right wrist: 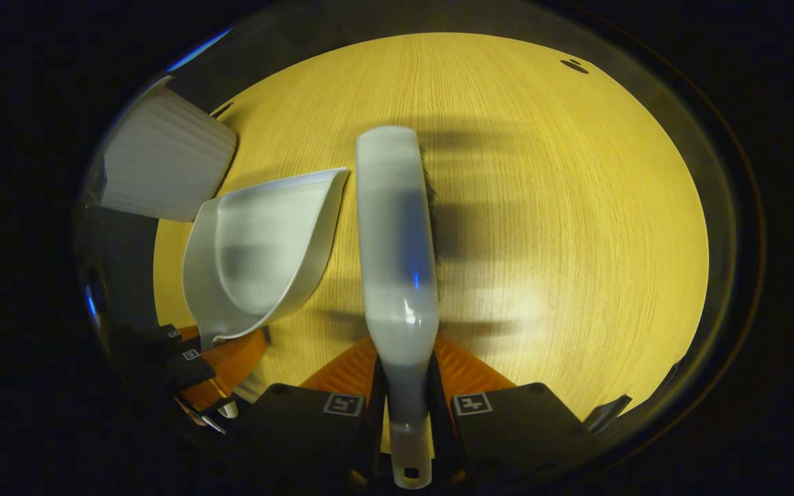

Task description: Pick up the small broom and dustpan from the desktop, sweep the trash into the dustpan with the broom, and then empty the trash into the garbage bin.

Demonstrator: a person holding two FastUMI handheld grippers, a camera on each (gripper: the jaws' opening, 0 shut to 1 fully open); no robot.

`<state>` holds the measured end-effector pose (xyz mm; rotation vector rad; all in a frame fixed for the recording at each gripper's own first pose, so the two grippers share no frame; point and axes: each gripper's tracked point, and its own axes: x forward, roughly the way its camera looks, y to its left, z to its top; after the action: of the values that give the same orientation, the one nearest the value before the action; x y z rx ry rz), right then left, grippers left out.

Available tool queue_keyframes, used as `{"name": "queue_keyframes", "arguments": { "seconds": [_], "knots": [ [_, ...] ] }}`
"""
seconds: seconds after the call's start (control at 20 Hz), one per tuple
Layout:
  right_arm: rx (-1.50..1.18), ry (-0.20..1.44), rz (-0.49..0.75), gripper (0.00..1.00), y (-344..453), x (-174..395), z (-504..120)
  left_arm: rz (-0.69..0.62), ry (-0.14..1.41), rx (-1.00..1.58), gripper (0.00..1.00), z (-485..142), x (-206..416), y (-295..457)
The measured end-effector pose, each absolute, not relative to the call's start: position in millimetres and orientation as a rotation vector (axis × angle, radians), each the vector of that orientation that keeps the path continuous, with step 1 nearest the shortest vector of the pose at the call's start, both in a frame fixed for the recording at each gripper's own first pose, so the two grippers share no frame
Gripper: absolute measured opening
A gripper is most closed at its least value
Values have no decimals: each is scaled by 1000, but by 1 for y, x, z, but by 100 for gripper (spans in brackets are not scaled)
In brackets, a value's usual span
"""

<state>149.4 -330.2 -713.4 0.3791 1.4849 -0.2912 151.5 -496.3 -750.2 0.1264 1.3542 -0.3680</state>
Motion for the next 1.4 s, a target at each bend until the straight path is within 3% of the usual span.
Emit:
{"name": "queue_keyframes", "arguments": {
  "seconds": [0.05, 0.1, 0.15, 0.2, 0.25, 0.3, 0.35, 0.7, 1.05, 1.4],
  "knots": [
    [385, 1472, -292, 31, -331, 151, -709, -375, 1346, 125, 53, -748, 152, -498],
    [391, 1464, -289, 48, -331, 151, -706, -375, 1348, 125, 67, -743, 150, -499],
    [401, 1450, -287, 75, -330, 152, -700, -375, 1345, 125, 82, -739, 147, -499],
    [409, 1429, -295, 62, -330, 151, -690, -392, 1356, 126, 81, -736, 141, -500],
    [417, 1396, -293, 91, -328, 153, -675, -410, 1365, 125, 82, -729, 133, -497],
    [424, 1359, -289, 92, -327, 154, -666, -419, 1349, 124, 82, -719, 129, -496],
    [425, 1322, -281, 100, -325, 157, -652, -421, 1326, 125, 82, -710, 125, -491],
    [276, 958, -275, 99, -332, 184, -539, -455, 1045, 82, 81, -596, 109, -482],
    [83, 572, -271, 98, -323, 216, -436, -505, 450, 6, 81, -443, 120, -486],
    [-64, 137, -261, 98, -310, 257, -321, -457, -18, -44, 79, -367, 98, -457]
  ]
}}
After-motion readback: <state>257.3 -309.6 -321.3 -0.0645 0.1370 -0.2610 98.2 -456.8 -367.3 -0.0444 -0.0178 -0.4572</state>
